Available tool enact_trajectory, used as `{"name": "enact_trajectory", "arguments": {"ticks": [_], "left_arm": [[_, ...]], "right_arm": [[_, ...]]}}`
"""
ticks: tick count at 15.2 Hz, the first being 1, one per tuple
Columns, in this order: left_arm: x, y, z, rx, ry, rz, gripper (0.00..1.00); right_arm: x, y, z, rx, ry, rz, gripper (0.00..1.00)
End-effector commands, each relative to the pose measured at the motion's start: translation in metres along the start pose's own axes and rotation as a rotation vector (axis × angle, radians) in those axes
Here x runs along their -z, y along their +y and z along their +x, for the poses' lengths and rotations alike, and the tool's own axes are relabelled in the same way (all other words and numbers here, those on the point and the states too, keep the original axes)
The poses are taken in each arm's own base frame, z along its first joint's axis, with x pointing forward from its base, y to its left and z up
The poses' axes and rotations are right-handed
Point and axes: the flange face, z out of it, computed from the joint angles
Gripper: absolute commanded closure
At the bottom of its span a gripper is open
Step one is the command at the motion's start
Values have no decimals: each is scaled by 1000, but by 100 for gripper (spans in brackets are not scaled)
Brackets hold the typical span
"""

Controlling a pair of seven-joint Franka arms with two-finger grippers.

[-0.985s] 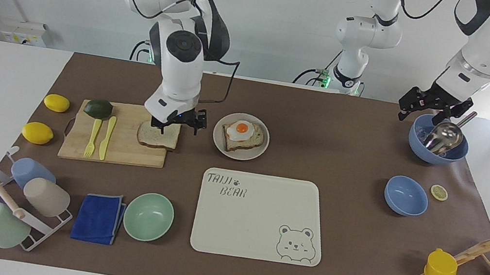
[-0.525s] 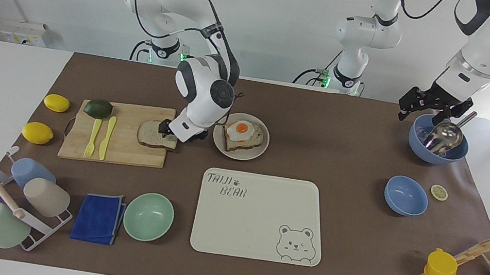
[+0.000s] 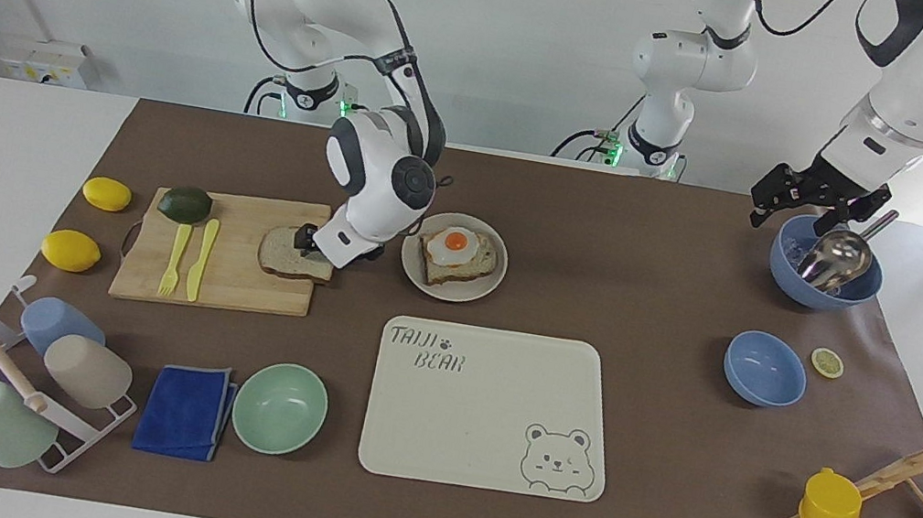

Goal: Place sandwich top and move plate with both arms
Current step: 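Grasp the bread slice with the right gripper and lift it, then carry the bread slice over the egg plate with the right gripper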

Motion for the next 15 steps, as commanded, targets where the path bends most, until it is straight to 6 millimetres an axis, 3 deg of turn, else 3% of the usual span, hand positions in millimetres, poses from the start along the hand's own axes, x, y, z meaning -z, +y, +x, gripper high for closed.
{"name": "enact_trajectory", "arguments": {"ticks": [1,3,5,8,10,15], "left_arm": [[3,-3,-6,-10,1,17,0],[3,-3,-6,-8,1,17,0],[3,-3,-6,-10,1,17,0],[3,-3,-6,-10,1,17,0],[3,-3,-6,-10,1,17,0],[3,-3,-6,-7,3,17,0]], "right_arm": [[-1,6,-10,-5,0,-28,30],[-1,8,-11,-3,-10,-34,57],[1,6,-12,2,-13,-38,98],[25,-1,-7,8,-3,-48,100],[59,-22,-4,35,29,-41,100],[178,-83,-18,114,213,41,100]]}}
